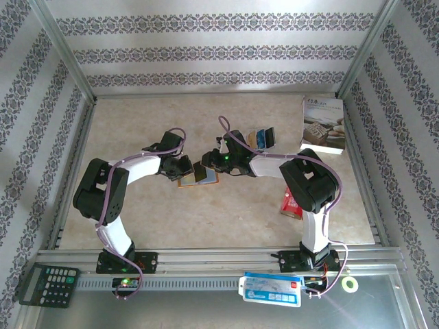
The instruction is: Take the credit cards out of the card holder
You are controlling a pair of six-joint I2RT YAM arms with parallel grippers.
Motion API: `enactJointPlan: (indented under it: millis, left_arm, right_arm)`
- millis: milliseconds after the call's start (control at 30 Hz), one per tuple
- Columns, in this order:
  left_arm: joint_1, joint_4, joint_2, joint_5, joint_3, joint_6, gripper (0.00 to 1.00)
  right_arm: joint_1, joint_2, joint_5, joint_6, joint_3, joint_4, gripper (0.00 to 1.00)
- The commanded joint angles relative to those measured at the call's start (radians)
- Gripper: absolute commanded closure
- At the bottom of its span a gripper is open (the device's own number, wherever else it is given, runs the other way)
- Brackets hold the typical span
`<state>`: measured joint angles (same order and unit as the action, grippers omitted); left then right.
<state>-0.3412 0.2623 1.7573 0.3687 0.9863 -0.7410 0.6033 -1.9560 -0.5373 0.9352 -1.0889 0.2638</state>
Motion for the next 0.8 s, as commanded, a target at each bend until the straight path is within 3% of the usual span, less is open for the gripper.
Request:
enactJointPlan:
  millis: [0,167,467,767]
  left_arm:
    - [-0.009,-0.035,0.021,0.006,-0.023,0.026,0.87]
    - [-0.009,-0.036,0.019,0.012,-0.023,0.047,0.87]
    - [-0.009,-0.045,-0.051,0.051,-0.012,0.05,0.85]
    - [-0.009,-0.085,-0.078,0.088,0.002,0.008,0.8]
  right_arm:
    - [0.024,0.0,0.013,0.005,0.018,0.033,0.72]
    - [0.04,-0.003,0.035,-0.008,0.021,0.013,0.72]
    - [0.036,0.075,0.254,-0.141,0.005,-0.252,0.68]
    - [0.044,-0.015,0.192,-0.164,-0.067,-0.303,0.66]
